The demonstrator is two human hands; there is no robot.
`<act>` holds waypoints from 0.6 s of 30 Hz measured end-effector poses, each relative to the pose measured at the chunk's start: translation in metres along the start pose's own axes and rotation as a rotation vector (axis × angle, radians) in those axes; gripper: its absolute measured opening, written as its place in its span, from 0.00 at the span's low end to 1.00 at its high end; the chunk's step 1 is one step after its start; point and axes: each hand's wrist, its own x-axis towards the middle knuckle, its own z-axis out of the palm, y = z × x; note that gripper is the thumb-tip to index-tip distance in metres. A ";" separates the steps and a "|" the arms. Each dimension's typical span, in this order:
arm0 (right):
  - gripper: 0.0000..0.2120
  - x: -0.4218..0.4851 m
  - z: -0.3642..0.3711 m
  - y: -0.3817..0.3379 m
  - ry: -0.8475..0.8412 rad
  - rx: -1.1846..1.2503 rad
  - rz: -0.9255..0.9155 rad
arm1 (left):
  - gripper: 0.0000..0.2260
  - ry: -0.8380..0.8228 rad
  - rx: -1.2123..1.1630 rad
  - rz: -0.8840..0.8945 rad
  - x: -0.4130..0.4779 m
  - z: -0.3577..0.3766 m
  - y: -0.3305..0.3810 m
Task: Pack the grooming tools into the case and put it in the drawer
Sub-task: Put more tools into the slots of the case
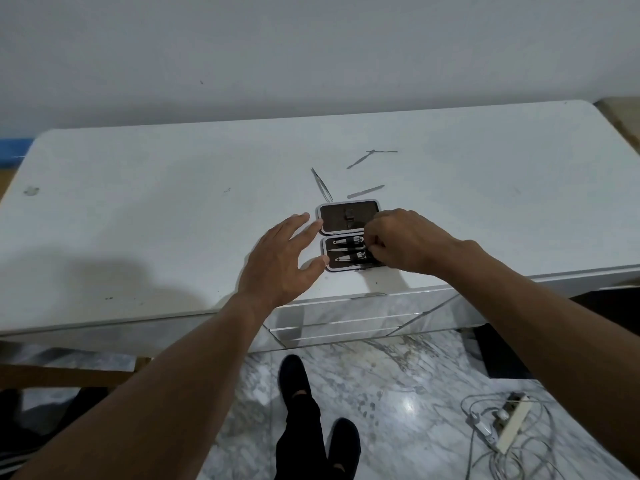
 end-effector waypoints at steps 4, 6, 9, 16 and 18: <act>0.07 -0.001 -0.003 0.007 0.065 0.031 0.075 | 0.29 -0.011 0.008 -0.005 0.000 0.000 -0.001; 0.08 0.001 -0.004 0.011 0.094 0.020 0.121 | 0.29 -0.017 0.008 0.004 0.001 0.001 -0.002; 0.08 0.004 -0.008 0.014 0.137 0.037 0.180 | 0.30 -0.011 -0.006 0.011 0.000 0.000 -0.001; 0.10 0.029 -0.021 0.006 0.172 0.044 0.286 | 0.28 -0.007 0.002 0.056 0.000 -0.002 0.001; 0.11 0.038 -0.025 0.002 0.179 0.054 0.302 | 0.28 -0.013 0.011 0.051 0.000 -0.003 0.002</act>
